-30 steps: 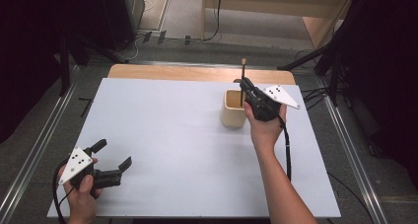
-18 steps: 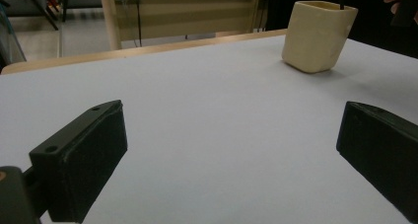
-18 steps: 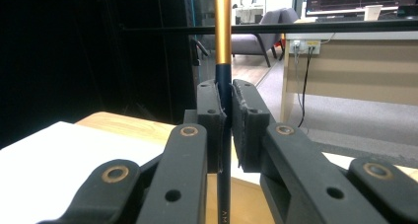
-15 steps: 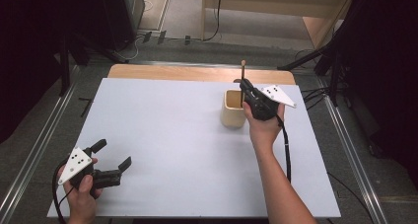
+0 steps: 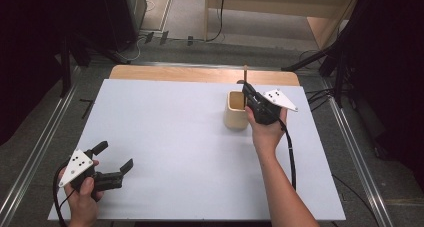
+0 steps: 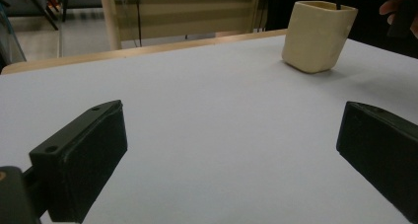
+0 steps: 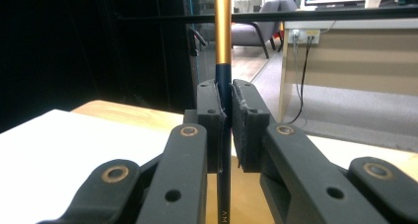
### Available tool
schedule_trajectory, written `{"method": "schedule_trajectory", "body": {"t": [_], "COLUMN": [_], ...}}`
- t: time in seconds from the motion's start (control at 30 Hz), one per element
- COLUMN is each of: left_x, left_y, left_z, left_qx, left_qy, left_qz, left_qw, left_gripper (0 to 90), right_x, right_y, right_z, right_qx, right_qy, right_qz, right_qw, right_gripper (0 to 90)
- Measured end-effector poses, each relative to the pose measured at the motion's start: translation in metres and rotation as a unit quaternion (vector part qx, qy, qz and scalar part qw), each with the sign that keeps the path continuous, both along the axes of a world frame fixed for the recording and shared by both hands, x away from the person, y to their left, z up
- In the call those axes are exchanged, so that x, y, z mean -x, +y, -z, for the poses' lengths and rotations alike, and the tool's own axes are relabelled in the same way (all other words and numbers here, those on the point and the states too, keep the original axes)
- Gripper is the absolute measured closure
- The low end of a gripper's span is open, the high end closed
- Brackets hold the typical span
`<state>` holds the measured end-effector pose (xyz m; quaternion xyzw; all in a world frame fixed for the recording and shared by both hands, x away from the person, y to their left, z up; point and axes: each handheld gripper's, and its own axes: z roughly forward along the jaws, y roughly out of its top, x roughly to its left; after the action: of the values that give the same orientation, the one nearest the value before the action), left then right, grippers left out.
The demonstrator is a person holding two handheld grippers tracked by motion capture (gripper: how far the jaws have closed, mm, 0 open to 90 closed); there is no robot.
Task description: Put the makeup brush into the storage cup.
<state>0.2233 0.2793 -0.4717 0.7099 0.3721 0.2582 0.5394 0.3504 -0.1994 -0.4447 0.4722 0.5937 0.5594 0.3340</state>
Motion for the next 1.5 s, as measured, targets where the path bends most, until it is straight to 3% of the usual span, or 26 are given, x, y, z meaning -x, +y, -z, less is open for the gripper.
{"method": "schedule_trajectory", "body": {"t": [0.53, 0.97, 1.07, 1.2, 1.5], "left_x": [0.000, 0.000, 0.000, 0.000, 0.000], "left_y": [-0.001, -0.002, -0.002, -0.002, -0.002], "left_z": [0.000, 0.000, 0.000, 0.000, 0.000], "left_qx": [0.001, 0.001, 0.002, 0.001, 0.001], "left_qy": [0.001, 0.001, 0.001, 0.000, 0.000], "left_qz": [0.001, 0.001, 0.000, 0.000, 0.001], "left_qw": [1.0000, 1.0000, 1.0000, 1.0000, 1.0000], "left_gripper": [0.0, 0.0, 0.0, 0.0, 0.0], "right_x": [0.006, 0.011, 0.013, 0.016, 0.031], "right_y": [-0.001, -0.002, -0.003, -0.004, -0.012], "right_z": [0.020, 0.027, 0.025, 0.021, 0.017], "right_qx": [0.001, 0.002, -0.014, -0.002, 0.003], "right_qy": [0.020, 0.033, 0.032, 0.024, 0.034], "right_qz": [0.003, 0.002, -0.005, 0.003, -0.022], "right_qw": [0.9998, 0.9995, 0.9994, 0.9997, 0.9992], "right_gripper": [84.4, 83.4, 68.9, 50.2, 33.4]}}
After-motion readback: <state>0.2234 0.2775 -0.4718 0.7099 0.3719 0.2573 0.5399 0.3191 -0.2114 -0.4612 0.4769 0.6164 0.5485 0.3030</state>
